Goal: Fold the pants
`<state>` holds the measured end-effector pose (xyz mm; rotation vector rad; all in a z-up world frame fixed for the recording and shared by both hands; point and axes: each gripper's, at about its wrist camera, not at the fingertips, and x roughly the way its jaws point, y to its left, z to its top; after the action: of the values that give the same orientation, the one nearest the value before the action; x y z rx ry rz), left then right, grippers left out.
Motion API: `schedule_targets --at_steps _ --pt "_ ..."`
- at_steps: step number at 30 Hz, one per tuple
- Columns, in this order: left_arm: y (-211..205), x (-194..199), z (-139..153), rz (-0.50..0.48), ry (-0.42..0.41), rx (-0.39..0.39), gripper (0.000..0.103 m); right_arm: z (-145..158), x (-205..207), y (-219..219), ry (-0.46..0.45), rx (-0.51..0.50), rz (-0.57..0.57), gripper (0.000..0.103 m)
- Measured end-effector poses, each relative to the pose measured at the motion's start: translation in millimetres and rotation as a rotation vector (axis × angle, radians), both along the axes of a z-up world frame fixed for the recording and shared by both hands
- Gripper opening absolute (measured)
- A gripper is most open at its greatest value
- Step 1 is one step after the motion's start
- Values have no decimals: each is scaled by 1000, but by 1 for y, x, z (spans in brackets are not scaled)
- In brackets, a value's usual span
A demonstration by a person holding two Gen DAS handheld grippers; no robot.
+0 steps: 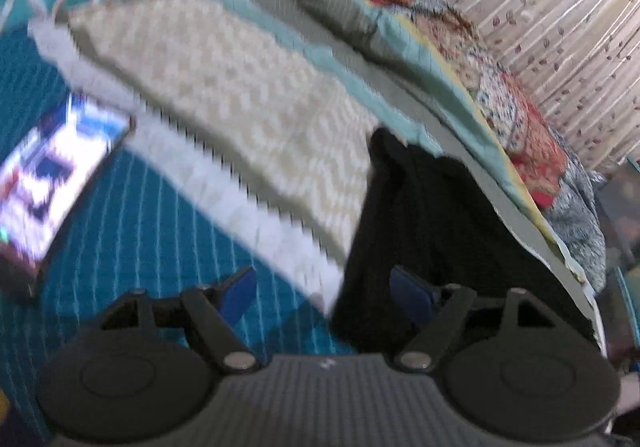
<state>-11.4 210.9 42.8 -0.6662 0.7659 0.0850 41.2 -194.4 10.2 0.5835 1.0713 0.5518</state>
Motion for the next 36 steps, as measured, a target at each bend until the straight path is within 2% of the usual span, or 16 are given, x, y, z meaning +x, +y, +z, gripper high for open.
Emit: schedule_targets --at_steps 3,6,8,10,11,12,13,14,16,20,23,25,27,28,32,36 --pt "-4 2 -9 -28 6 -96 76 -1 -5 4 -4 -31 -42 50" --pt "-13 14 -12 -57 3 -113 86 -4 -10 6 -19 -48 -72 50" --pt "-17 23 -18 -66 25 -147 85 -6 -13 5 -31 -50 -85 50" --pt "-20 30 -26 -64 37 -192 66 -8 -15 5 -39 -55 -92 50" --pt "-23 30 -30 -49 44 -172 44 -8 -14 5 -38 -57 -92 50" --pt "-24 30 -32 -27 59 -139 28 -8 -14 4 -35 -58 -93 50" --pt "-22 29 -33 -15 65 -138 26 -7 -13 4 -32 -60 -94 50" --pt "-18 24 -32 0 57 -157 19 -7 -13 4 -31 -63 -94 50" --pt "-12 11 -21 28 35 -128 15 -3 -14 5 -39 -76 -96 50" --pt "-9 -12 -2 35 -5 -29 15 3 -23 19 -119 -141 -62 50" --pt "-11 -6 -21 18 88 -20 24 -2 -21 33 -136 -209 -11 53" --pt "-7 -10 -25 34 80 -59 26 0 -20 38 -150 -230 5 55" --pt "-4 -13 -17 48 71 -62 43 6 -19 38 -172 -230 14 56" --pt "-3 -19 -12 71 62 -35 43 8 -20 35 -187 -228 10 56" --pt "-7 -40 22 161 -53 112 42 17 -22 27 -246 -225 -32 56" --pt "-46 -33 49 2 -169 219 43 21 -23 25 -287 -230 -84 56"
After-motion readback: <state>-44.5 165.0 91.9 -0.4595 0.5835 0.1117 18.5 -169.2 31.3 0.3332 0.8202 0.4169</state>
